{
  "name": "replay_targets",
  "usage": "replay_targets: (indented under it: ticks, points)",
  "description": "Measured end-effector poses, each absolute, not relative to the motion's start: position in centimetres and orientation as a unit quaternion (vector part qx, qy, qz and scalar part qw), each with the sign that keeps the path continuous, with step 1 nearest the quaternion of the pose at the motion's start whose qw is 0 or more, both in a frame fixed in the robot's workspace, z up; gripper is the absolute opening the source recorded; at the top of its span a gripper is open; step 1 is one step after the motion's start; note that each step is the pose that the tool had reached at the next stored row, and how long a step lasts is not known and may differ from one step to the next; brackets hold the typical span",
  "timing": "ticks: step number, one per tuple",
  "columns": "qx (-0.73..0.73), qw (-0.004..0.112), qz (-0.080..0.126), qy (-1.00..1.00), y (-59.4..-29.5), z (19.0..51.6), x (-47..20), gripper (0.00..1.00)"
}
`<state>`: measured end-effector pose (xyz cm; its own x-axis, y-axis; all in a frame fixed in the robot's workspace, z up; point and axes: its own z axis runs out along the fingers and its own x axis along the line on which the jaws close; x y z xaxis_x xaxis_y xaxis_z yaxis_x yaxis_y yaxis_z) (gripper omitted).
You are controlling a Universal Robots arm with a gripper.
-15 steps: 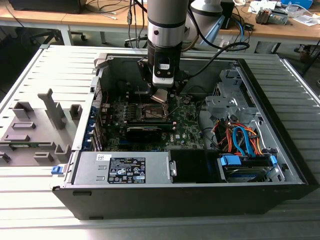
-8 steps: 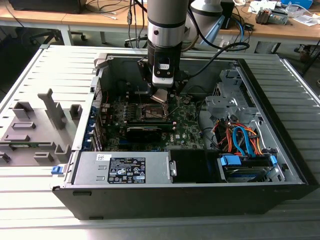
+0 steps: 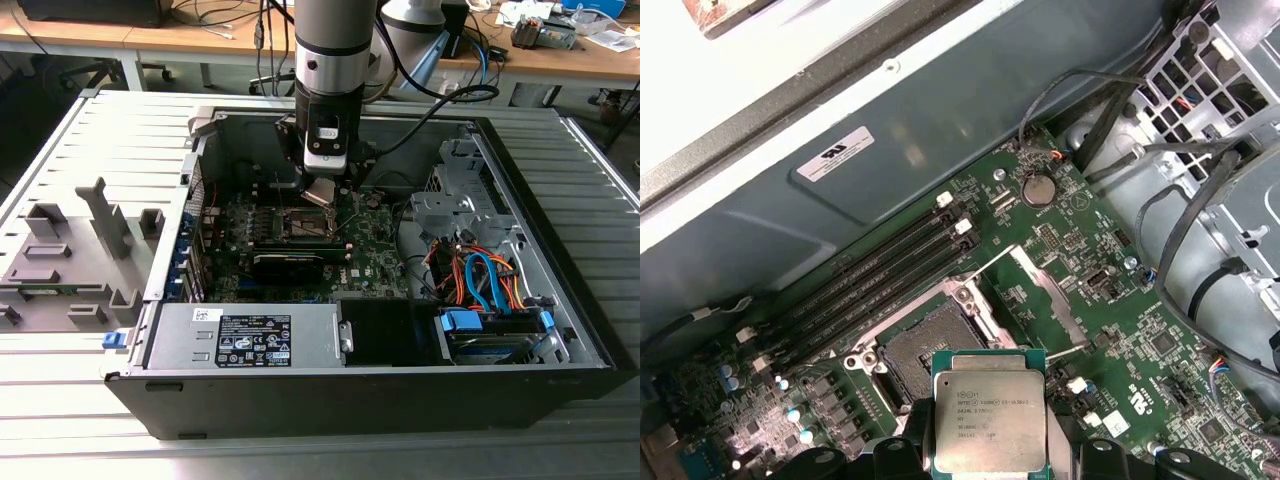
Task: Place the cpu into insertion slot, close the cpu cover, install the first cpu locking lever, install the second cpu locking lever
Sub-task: 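Place the cpu into insertion slot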
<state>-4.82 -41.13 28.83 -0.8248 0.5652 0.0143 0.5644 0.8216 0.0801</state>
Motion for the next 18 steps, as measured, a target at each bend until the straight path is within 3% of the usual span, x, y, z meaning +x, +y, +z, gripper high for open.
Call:
replay_targets:
  ticks: [18]
  points:
    - [0.304, 0.005, 0.04, 0.952, -41.13, 28.83, -4.82, 0.54]
